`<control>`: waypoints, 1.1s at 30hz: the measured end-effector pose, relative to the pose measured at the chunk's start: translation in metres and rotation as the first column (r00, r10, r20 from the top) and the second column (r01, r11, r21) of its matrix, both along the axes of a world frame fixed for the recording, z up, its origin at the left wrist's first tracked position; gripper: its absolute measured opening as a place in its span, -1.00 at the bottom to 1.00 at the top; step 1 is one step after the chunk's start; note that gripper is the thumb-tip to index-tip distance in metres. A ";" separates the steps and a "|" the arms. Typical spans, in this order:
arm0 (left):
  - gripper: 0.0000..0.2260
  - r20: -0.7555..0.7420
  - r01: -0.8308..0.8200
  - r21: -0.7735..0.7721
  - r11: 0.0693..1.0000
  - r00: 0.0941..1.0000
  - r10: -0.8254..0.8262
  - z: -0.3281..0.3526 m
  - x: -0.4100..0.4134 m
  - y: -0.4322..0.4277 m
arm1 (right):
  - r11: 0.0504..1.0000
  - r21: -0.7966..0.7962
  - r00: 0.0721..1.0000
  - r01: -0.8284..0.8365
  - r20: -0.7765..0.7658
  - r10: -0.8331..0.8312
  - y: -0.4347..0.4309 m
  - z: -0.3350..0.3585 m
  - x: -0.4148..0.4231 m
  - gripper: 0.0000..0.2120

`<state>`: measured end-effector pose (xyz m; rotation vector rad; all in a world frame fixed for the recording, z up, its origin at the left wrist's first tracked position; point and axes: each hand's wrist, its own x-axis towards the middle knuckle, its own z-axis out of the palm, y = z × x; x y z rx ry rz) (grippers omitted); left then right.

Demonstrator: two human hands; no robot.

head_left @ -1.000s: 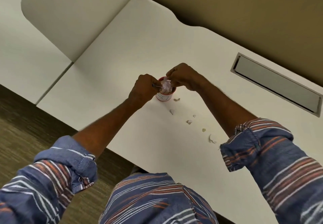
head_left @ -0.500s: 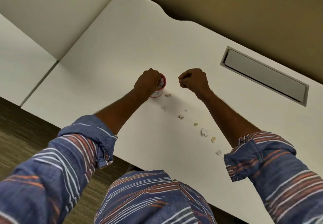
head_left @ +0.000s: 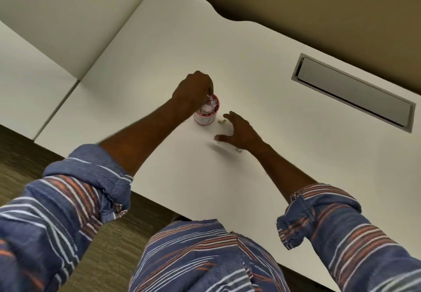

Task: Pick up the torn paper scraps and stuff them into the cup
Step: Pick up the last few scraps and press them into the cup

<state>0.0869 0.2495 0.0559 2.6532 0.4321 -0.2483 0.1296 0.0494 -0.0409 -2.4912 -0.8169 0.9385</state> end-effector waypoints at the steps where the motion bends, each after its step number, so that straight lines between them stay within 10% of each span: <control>1: -0.79 -0.006 0.001 -0.027 1.000 1.000 -0.001 -0.001 0.000 0.000 | 0.999 -0.039 0.999 -0.028 -0.023 0.027 0.001 -0.004 -0.003 -0.06; 14: -0.65 -0.192 -0.069 -0.055 0.996 0.980 0.058 -0.031 0.000 -0.017 | 0.973 -0.039 0.936 -0.227 0.269 0.229 -0.006 -0.033 -0.044 -0.29; 21: -0.80 -0.119 0.194 0.216 0.957 0.978 -0.171 -0.005 0.006 -0.007 | 0.880 -0.101 0.665 -0.463 0.617 0.421 -0.091 -0.046 -0.059 -0.60; 29: -0.85 0.139 0.154 -0.074 0.985 0.980 -0.142 -0.010 -0.006 -0.041 | 0.988 0.001 0.812 0.157 0.569 -0.130 -0.215 -0.041 -0.063 -0.58; 33: -0.80 0.206 0.161 -0.291 0.943 0.973 -0.103 -0.054 -0.053 -0.097 | 0.734 -0.022 0.669 0.679 0.430 -0.606 -0.231 -0.053 -0.107 -0.26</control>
